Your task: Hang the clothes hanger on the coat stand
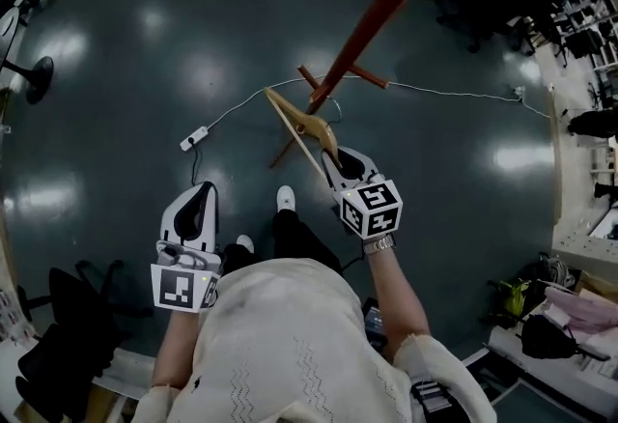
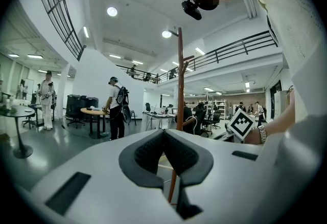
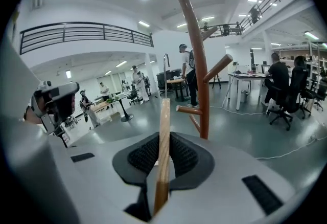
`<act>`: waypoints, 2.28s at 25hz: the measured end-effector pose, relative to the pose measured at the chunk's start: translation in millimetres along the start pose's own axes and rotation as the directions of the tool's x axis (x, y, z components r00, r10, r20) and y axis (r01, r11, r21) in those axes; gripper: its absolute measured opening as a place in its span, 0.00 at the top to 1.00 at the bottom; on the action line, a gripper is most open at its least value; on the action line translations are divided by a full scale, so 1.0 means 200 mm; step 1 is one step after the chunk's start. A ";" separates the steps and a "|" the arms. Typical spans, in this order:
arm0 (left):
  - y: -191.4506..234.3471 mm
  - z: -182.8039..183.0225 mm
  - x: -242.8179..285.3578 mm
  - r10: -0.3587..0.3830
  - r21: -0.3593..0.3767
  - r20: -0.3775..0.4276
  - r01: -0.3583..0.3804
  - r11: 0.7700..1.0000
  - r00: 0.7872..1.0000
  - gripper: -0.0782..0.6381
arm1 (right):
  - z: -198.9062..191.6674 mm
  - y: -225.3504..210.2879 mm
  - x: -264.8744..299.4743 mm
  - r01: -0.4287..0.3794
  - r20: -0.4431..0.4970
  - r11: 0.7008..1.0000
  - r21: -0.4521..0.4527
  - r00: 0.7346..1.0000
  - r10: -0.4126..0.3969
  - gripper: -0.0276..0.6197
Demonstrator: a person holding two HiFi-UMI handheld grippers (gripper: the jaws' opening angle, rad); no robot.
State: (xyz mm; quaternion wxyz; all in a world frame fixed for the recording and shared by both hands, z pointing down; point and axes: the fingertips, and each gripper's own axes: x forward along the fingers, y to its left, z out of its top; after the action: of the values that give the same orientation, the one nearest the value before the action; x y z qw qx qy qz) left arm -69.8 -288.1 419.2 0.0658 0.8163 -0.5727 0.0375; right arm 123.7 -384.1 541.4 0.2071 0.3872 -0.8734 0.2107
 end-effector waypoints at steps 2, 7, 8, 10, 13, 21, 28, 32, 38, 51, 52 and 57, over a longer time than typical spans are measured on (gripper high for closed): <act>0.01 0.01 0.05 0.042 0.001 -0.008 -0.042 0.999 0.999 0.87 | 0.00 -0.09 0.08 -0.016 -0.022 1.000 0.002 1.000 0.016 0.85; 0.05 0.02 0.14 0.158 -0.004 -0.018 -0.158 0.987 0.987 0.87 | -0.09 -0.27 0.24 -0.049 -0.100 0.999 -0.014 0.994 0.048 0.85; 0.06 0.02 0.15 0.181 -0.007 -0.020 -0.182 0.983 0.983 0.87 | -0.11 -0.30 0.28 -0.054 -0.111 0.998 -0.018 0.992 0.052 0.85; 0.09 0.03 0.16 0.219 -0.011 -0.025 -0.219 0.976 0.975 0.87 | -0.15 -0.33 0.34 -0.070 -0.119 0.997 -0.024 0.991 0.066 0.85; 0.11 0.04 0.17 0.252 0.007 -0.031 -0.251 0.968 0.967 0.87 | -0.20 -0.36 0.43 -0.095 -0.093 0.995 -0.037 0.991 0.092 0.85; 0.09 0.03 0.23 0.292 0.005 -0.041 -0.292 0.956 0.956 0.87 | -0.27 -0.49 0.54 -0.117 -0.019 0.993 0.002 0.993 0.117 0.85; 0.08 0.03 0.29 0.308 0.007 -0.034 -0.308 0.951 0.951 0.87 | -0.39 -0.56 0.61 -0.147 -0.081 0.989 0.010 0.986 0.147 0.85; 0.10 0.02 0.29 0.331 -0.006 -0.039 -0.331 0.943 0.943 0.87 | -0.39 -0.59 0.65 -0.136 -0.081 0.991 -0.010 0.988 0.134 0.85; 0.08 0.04 0.36 0.337 -0.006 -0.044 -0.338 0.941 0.940 0.87 | -0.37 -0.71 0.68 -0.083 -0.092 0.996 -0.029 0.993 0.080 0.85; 0.09 0.05 0.43 0.333 -0.004 -0.029 -0.333 0.943 0.943 0.87 | -0.28 -0.76 0.68 -0.097 -0.026 0.995 0.011 0.995 0.097 0.78; 0.10 0.06 0.43 0.337 -0.015 -0.012 -0.337 0.941 0.941 0.87 | -0.25 -0.76 0.67 -0.092 -0.013 0.996 0.014 0.996 0.092 0.77; 0.13 0.06 0.39 0.311 -0.008 0.013 -0.311 0.950 0.950 0.87 | -0.16 -0.77 0.58 -0.024 0.042 1.000 0.001 0.999 0.024 0.77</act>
State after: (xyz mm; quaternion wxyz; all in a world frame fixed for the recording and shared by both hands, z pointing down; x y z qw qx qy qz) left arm -67.9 -370.5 418.9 0.0577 0.7160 -0.6945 0.0399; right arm 175.3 -530.1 660.2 0.1860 0.3811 -0.8820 0.2055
